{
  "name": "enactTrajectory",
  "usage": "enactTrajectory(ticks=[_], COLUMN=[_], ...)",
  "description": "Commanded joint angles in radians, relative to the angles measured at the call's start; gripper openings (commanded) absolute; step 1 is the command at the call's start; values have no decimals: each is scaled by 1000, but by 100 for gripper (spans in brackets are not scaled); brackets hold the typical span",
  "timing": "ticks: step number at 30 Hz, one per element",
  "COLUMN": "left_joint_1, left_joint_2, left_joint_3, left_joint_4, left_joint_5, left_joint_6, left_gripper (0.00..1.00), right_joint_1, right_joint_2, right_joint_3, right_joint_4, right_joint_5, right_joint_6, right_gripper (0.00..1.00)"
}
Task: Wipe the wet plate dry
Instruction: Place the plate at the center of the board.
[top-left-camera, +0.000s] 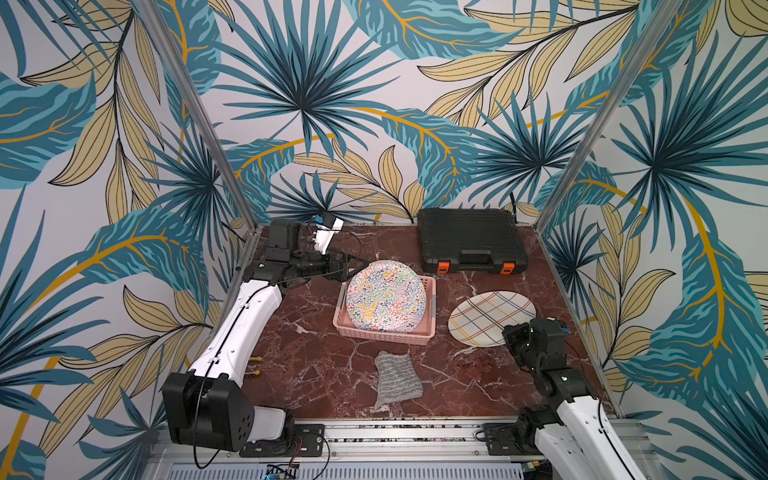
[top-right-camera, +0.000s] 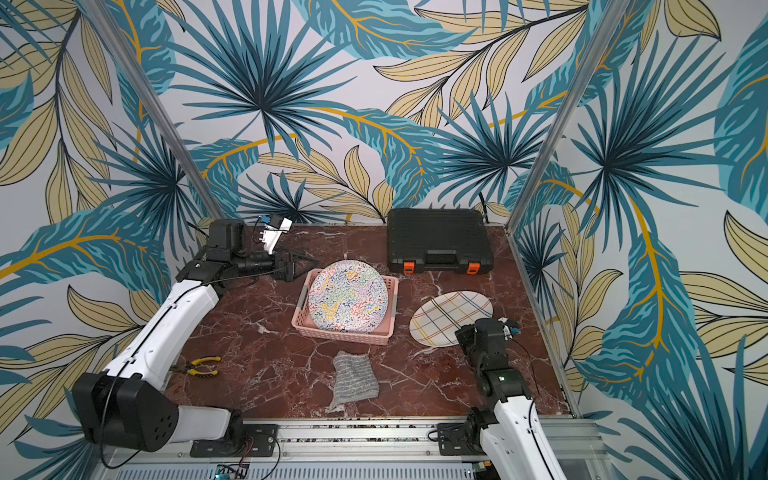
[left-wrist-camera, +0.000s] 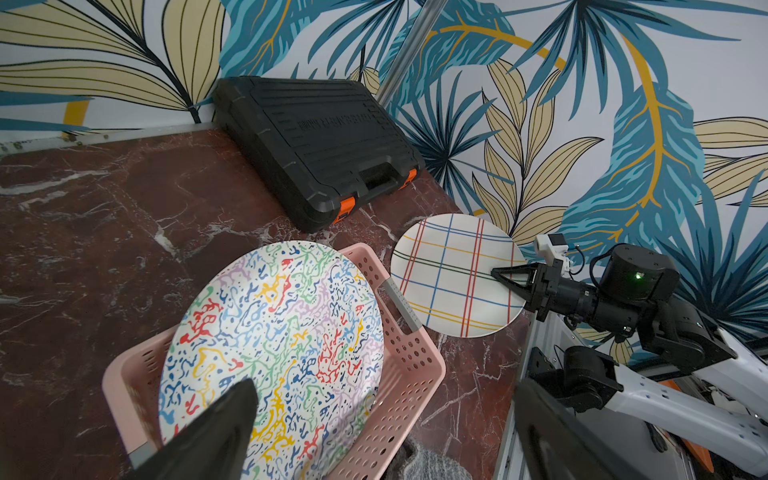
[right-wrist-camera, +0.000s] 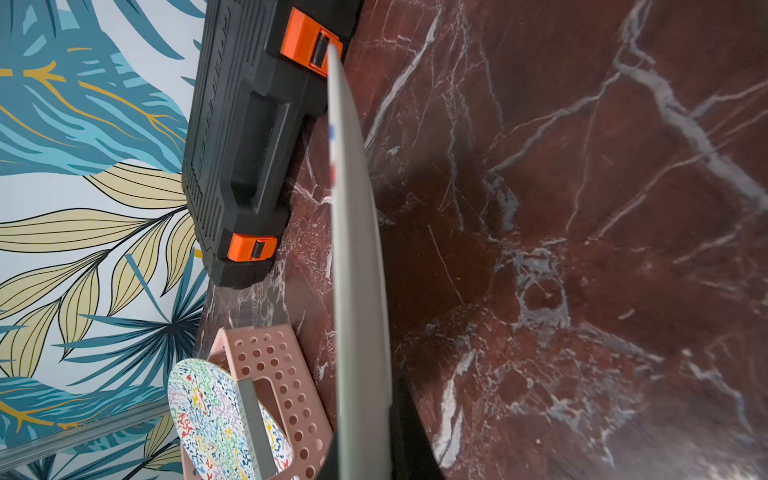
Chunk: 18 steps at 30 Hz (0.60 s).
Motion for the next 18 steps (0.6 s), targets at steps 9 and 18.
enactTrajectory(ticks=[9,18], left_joint_1=[7,8], left_joint_2=[-40,-40], left_joint_3=[-24,-41], left_joint_4=[31,64], left_joint_5=[10,23], left_joint_6=[-10,-40], left_gripper=[100,100], right_joint_1=[-205,-224], right_joint_2=[331,411], right_joint_3=[-52,-65], right_joint_4=[300,262], right_joint_5=[-313,-256], right_joint_6=[-9,-86], right_gripper=[3,16])
